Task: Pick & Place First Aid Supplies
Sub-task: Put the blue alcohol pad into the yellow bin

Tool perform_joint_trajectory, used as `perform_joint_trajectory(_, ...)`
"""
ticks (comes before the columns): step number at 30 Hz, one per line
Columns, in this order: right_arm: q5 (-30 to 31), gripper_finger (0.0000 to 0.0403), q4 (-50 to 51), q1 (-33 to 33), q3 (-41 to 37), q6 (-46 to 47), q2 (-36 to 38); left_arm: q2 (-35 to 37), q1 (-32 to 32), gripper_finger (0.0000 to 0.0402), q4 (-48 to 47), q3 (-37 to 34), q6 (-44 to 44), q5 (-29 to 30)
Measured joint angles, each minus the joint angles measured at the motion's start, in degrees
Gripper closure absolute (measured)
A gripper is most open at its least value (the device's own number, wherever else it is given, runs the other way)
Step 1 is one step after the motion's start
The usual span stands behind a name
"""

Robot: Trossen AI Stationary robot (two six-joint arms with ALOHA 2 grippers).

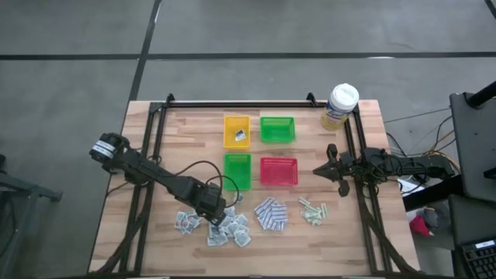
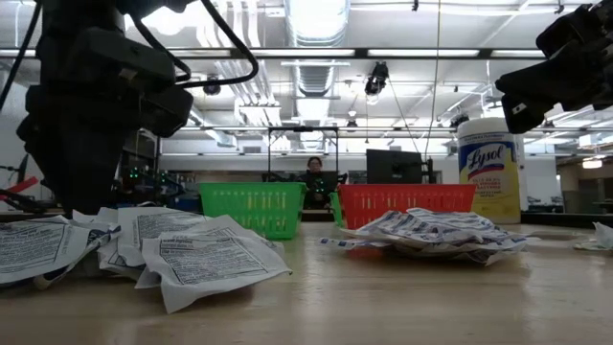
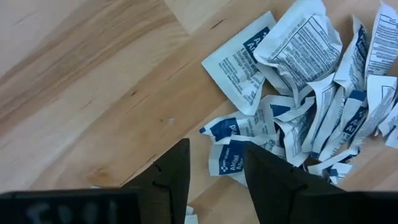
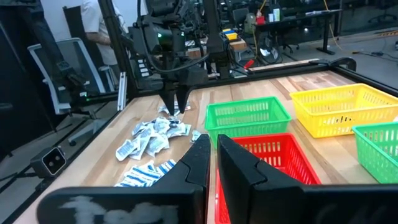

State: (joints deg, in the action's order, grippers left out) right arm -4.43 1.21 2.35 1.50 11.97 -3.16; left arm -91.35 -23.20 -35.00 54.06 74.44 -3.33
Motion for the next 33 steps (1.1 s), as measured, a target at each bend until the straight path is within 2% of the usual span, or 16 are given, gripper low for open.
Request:
perform_joint_trajectory(11,-0.02,0.0374,0.0,0.0,0.0,0.0,0.0,0.0,0.0,0.0263,0.11,-0.26,-3.95,0.87)
perform_joint_trajectory(22,-0.02,0.0374,0.0,0.01,0.0,-0.01,0.0,-0.09,0.0,0.0264,0.62,-0.91,-4.25,0.36)
perform_joint_trajectory(33,-0.01,0.0374,0.0,0.01,0.0,-0.01,0.0,-3.82,-0.04,0.0264,2.5,-0.89,-4.16,-2.1)
